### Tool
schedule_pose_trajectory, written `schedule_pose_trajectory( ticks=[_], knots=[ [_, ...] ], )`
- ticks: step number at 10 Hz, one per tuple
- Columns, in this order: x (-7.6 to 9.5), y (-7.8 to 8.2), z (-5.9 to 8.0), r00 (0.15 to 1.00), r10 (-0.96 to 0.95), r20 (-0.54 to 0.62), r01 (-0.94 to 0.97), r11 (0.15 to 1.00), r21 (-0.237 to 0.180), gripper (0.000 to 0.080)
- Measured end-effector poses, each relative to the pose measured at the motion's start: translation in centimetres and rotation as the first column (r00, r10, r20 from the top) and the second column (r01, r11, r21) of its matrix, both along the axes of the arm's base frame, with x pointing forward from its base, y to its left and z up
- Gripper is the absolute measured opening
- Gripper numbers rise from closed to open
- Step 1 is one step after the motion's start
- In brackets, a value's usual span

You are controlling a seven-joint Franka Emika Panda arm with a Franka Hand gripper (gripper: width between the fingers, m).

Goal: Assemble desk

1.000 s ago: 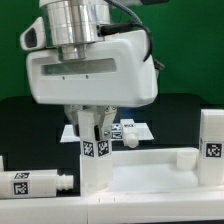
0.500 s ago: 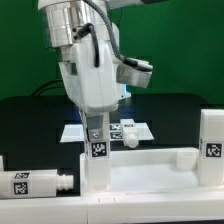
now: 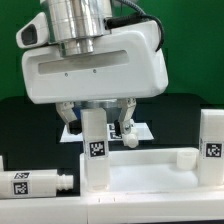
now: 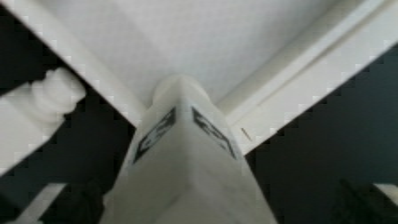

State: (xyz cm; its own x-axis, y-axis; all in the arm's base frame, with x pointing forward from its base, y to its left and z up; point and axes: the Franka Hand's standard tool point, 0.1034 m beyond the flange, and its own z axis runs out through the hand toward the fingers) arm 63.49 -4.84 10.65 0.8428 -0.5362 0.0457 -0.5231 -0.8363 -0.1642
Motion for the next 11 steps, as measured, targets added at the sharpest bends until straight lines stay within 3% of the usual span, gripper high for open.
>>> schedule_pose_trajectory(
  ticks=[1,3,5,6,7,8,11],
  knots=[
    [0.00,0.00,0.00,0.999,0.034,0.004,-0.034,0.999,-0.005,0.0648],
    [0.09,-0.25,0.34,0.948,0.318,0.023,-0.317,0.947,-0.044,0.0649],
    [0.04,-0.23,0.11,0.966,0.259,0.017,-0.258,0.965,-0.037,0.0649],
    [0.04,-0.27,0.11,0.965,0.261,0.017,-0.260,0.965,-0.038,0.0522],
    [0.03,-0.24,0.09,0.974,0.224,0.014,-0.224,0.974,-0.031,0.0522],
    [0.02,-0.26,0.06,0.987,0.163,0.008,-0.163,0.986,-0.023,0.0321],
    [0.01,-0.82,-0.08,0.991,-0.135,-0.026,0.135,0.991,0.003,0.0291]
  ],
)
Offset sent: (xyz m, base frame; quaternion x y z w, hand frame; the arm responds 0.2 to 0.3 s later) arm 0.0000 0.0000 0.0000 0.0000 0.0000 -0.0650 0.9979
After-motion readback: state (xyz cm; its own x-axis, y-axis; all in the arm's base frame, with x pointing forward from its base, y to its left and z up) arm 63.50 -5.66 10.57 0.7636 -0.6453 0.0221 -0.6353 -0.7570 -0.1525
